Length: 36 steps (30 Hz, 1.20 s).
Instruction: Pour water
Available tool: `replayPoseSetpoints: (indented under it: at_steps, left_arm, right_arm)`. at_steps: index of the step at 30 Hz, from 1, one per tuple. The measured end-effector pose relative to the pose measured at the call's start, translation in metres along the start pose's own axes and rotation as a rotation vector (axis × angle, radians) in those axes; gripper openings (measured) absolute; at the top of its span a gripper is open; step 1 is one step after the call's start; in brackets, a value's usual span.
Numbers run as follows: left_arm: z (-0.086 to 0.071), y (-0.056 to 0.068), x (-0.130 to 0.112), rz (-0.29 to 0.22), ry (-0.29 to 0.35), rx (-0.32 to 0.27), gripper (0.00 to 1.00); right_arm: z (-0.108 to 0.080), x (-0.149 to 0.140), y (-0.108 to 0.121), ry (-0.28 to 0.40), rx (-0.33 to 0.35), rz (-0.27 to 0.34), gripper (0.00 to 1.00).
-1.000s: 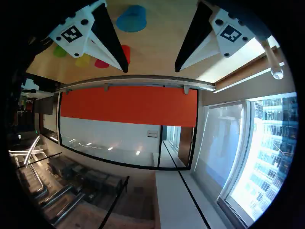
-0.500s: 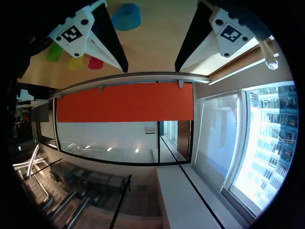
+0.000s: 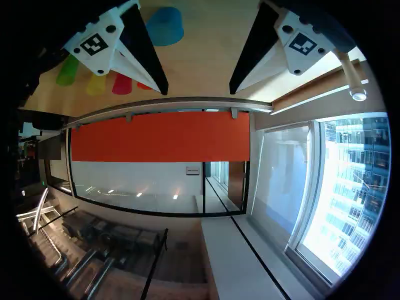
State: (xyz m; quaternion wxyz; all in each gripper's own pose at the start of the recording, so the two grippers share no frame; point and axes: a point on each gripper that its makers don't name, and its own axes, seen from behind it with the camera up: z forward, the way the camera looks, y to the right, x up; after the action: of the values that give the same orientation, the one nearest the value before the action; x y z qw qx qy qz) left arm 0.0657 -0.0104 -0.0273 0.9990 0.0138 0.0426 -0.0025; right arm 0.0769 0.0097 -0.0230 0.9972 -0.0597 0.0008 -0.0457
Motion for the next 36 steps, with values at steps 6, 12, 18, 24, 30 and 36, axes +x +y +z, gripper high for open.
replayPoseSetpoints:
  at_steps: [6,12,18,24,30,36]
  left_arm:
    - [-0.001,0.003,-0.015,0.004,-0.008,0.003,0.90]
    - [0.002,0.008,-0.023,0.020,-0.007,0.002,0.90]
    - [0.004,0.008,-0.027,0.019,-0.002,0.008,0.90]
    - [0.008,0.008,-0.033,0.020,0.000,0.007,0.90]
    - [0.012,0.009,-0.042,0.019,-0.003,0.003,0.90]
    - [0.015,0.010,-0.050,0.007,-0.012,-0.003,0.90]
  right_arm:
    - [-0.002,-0.004,0.003,-0.014,-0.004,0.000,0.99]
    - [-0.001,-0.006,0.005,-0.017,-0.006,0.005,0.99]
    - [-0.001,-0.012,0.008,-0.027,-0.011,0.007,0.99]
    - [0.000,-0.013,0.011,-0.032,-0.017,0.015,0.99]
    - [-0.001,-0.014,0.013,-0.037,-0.019,0.013,0.99]
    - [0.000,-0.016,0.013,-0.041,-0.019,0.018,0.99]
